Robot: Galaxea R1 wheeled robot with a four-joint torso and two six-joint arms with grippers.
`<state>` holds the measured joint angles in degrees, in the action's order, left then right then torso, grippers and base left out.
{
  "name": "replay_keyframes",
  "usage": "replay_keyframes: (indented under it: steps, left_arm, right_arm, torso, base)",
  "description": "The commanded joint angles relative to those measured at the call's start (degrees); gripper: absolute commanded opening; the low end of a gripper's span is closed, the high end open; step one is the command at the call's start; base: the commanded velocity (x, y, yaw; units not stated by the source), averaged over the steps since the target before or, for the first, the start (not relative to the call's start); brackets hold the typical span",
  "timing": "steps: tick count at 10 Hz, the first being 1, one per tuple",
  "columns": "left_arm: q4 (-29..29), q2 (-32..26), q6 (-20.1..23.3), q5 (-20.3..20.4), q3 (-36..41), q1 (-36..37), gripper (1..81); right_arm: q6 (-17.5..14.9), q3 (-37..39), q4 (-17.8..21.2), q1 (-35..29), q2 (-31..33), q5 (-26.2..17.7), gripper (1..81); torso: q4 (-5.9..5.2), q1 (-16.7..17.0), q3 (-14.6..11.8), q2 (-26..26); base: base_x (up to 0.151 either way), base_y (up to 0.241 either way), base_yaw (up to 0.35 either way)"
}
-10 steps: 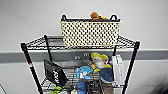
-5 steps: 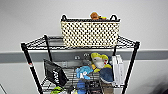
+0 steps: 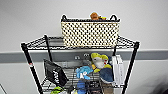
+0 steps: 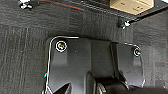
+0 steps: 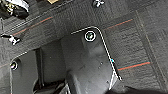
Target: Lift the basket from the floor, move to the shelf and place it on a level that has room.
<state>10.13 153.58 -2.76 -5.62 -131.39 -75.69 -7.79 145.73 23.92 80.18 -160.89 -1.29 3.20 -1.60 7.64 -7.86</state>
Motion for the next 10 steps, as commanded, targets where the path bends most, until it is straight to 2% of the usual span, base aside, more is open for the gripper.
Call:
replay_keyframes:
  steps: [1, 3, 6, 10]
  left_arm:
    - [-3.71, 5.6, 0.56, -2.73, -8.71, 1.99, 81.1]
    - [-4.77, 9.55, 0.56, -2.73, -14.85, 1.46, 81.1]
    - [-5.74, 12.46, 0.56, -2.64, -17.59, 0.94, 81.1]
    - [-6.26, 22.29, 0.38, -2.64, -31.81, 0.23, 81.1]
  right_arm:
    - [-1.79, 6.93, 0.25, -1.02, -4.11, -0.55, 81.1]
    - [-1.88, 10.44, 0.25, -0.24, -6.39, -0.29, 81.1]
    - [-1.79, 12.99, -0.8, 1.7, -9.3, 3.05, 81.1]
    - [-1.7, 14.75, -0.8, 2.58, -11.67, 3.14, 81.1]
  torso:
    - [0.0, 0.0, 0.0, 0.0]
    - [0.0, 0.0, -0.02, -0.02]
    - [0.0, 0.02, -0.02, -0.05]
    - [0.0, 0.05, -0.05, -0.06]
  base:
    - [0.0, 0.0, 0.0]
    - [0.0, 0.0, 0.0]
    - [0.0, 0.0, 0.0]
    - [0.0, 0.0, 0.0]
